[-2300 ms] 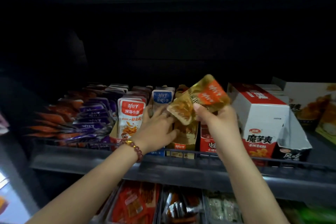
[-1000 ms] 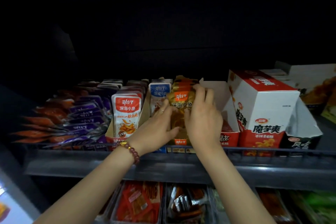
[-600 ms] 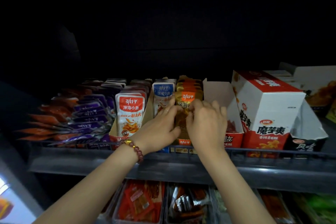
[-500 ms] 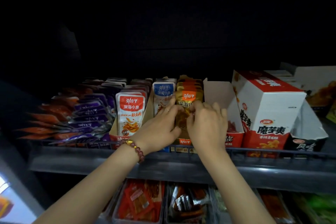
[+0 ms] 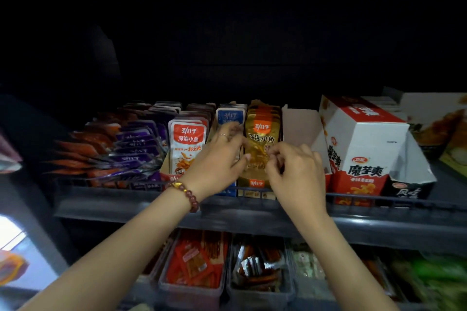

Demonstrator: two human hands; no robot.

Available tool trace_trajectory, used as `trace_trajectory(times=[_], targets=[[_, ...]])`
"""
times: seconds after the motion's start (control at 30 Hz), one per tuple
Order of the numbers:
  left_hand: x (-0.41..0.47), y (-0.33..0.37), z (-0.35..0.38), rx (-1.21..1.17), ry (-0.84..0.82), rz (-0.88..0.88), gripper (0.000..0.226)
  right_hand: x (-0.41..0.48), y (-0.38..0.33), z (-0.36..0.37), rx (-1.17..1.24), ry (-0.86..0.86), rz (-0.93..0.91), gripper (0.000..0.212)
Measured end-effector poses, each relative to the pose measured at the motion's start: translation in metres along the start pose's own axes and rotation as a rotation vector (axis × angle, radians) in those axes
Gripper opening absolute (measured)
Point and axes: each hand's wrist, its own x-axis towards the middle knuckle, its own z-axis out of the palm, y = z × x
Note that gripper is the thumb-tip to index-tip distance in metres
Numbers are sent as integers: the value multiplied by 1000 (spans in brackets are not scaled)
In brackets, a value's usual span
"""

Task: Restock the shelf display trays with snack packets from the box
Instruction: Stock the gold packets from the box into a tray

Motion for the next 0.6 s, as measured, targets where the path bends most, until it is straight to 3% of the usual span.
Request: trace_trajectory(times=[0.2,0.33,0.4,0.6], targets=[[-67,23,-28,125,225,207,21,-40,-10,-23,190,-64,-323,14],[-160,27,-9,128,70,173,20,-138,-9,-17,223,-355,-544,14],[-211,23,11,86,-93,85,21,-204,2,-7,258,-623,-451,14],[-336,0,73,-3,-641,-43,37,-360,41,4,169,-1328,127,17]])
